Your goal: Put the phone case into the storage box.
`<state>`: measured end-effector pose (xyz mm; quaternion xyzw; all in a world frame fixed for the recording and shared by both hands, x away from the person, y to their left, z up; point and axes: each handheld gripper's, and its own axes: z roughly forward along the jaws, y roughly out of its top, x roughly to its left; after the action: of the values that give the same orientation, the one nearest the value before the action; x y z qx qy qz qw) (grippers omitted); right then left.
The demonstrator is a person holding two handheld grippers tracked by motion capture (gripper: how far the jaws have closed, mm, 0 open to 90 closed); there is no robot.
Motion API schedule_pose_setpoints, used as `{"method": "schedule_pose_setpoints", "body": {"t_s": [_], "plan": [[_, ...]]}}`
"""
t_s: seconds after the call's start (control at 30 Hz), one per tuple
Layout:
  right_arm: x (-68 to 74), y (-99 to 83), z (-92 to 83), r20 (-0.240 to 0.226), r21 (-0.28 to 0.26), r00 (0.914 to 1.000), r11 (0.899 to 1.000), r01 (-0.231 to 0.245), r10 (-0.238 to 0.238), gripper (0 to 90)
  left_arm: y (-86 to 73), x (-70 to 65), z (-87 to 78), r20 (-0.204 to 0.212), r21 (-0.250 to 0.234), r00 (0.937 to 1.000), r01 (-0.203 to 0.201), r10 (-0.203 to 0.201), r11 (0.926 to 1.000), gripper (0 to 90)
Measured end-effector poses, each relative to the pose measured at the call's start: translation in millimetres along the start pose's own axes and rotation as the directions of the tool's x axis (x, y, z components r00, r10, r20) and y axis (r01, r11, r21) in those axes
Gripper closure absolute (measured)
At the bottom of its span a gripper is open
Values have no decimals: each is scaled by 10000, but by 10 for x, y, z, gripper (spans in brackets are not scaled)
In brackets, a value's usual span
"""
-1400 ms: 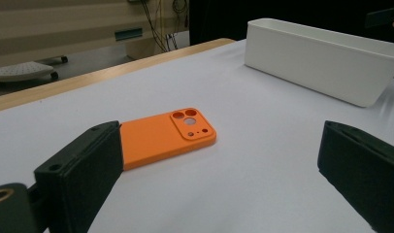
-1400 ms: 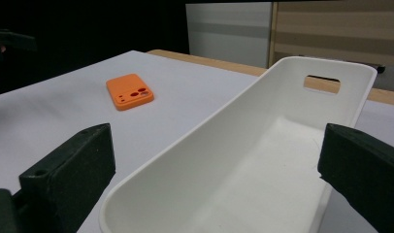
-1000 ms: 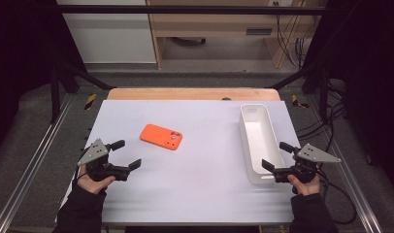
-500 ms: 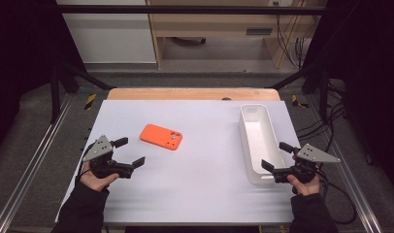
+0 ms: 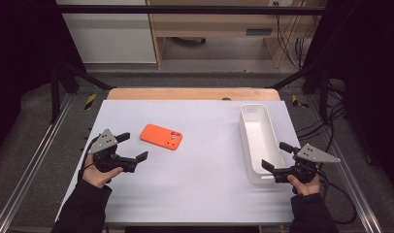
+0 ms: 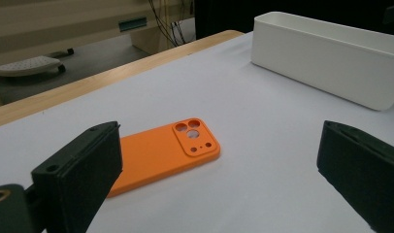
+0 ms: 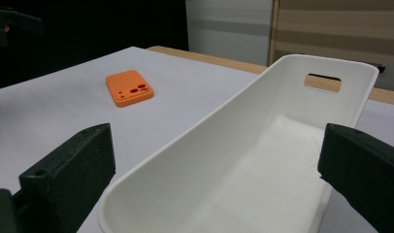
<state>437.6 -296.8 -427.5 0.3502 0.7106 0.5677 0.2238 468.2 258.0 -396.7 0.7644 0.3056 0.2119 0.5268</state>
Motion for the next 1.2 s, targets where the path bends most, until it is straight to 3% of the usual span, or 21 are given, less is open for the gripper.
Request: {"method": "schedule_pose_setpoints", "body": {"t_s": [0.57, 0.93, 1.2], "plan": [[2, -3, 3, 0, 51, 10000, 10000, 42, -42, 5, 148, 80, 206, 51, 201, 10000, -63, 62, 9998, 18], [0, -3, 7, -6, 61, 10000, 10000, 75, -75, 5, 229, 148, 442, -99, 773, 9998, -158, 166, 9969, 20], [-1, -1, 1, 1, 52, 10000, 10000, 44, -44, 5, 234, 257, 578, -330, 1168, 9994, -15, 54, 9932, 20]]}}
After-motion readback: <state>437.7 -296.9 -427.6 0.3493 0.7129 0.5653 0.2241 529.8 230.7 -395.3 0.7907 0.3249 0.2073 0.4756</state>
